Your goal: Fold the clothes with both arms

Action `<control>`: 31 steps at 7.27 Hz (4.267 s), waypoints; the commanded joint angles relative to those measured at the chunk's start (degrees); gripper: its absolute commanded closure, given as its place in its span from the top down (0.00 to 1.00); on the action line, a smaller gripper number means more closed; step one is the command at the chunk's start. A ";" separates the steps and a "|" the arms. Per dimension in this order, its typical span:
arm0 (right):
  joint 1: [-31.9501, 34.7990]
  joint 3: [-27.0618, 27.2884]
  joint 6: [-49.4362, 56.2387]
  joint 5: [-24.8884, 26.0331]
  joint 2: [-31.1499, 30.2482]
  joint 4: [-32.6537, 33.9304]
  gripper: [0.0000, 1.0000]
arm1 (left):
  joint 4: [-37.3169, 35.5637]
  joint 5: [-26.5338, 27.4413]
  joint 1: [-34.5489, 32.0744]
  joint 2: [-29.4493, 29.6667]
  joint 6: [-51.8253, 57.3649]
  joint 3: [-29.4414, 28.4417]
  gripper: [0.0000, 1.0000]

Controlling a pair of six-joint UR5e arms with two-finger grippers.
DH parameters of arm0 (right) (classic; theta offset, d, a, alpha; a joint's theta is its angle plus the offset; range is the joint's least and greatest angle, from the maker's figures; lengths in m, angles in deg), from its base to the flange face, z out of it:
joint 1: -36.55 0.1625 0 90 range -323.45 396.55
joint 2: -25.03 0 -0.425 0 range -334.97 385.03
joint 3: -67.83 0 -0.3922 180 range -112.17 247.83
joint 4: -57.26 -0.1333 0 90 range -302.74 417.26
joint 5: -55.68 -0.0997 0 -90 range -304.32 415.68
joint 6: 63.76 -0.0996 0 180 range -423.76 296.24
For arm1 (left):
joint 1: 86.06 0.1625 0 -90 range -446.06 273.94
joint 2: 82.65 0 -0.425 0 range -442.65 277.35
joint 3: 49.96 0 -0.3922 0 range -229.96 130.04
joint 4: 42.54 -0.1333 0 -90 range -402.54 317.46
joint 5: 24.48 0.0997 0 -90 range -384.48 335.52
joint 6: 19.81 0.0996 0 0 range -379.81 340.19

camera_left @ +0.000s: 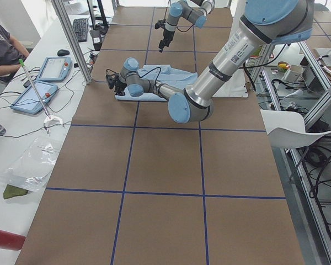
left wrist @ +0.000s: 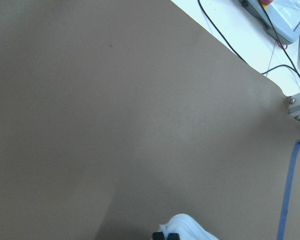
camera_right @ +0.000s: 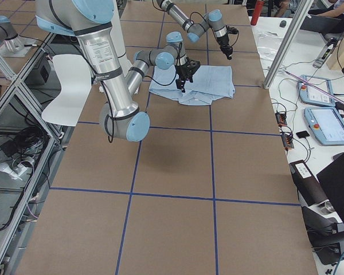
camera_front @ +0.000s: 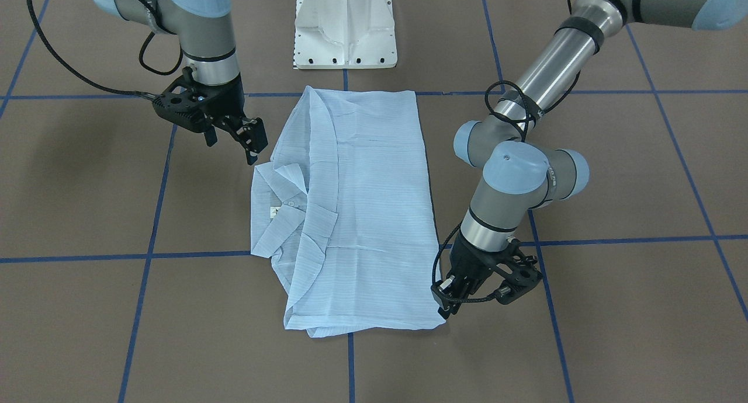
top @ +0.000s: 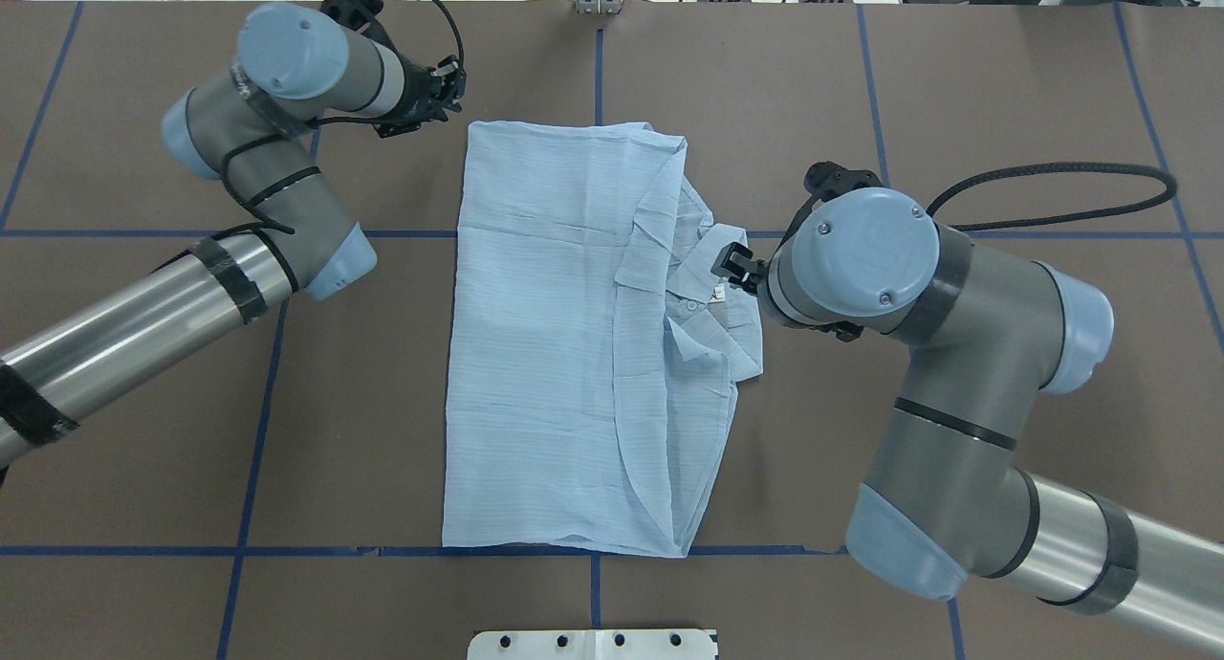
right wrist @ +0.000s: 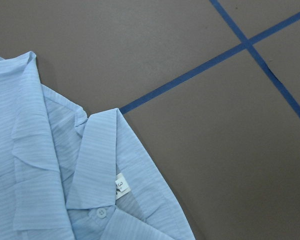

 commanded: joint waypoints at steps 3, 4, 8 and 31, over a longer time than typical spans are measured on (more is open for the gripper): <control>-8.40 -5.42 10.05 2.97 6.79 0.77 1.00 | -1.24 -9.22 -5.13 -11.95 4.33 14.98 0.31; -9.81 -7.01 15.83 2.80 8.03 0.86 1.00 | -1.94 -9.31 -5.30 -12.66 4.33 16.12 0.31; -12.72 -8.78 38.10 2.27 9.10 1.30 1.00 | -2.13 -9.40 -5.39 -13.63 4.25 17.45 0.31; -7.19 -17.52 47.99 -1.51 14.01 4.97 1.00 | -8.19 -11.24 -5.65 -14.94 3.89 24.56 0.32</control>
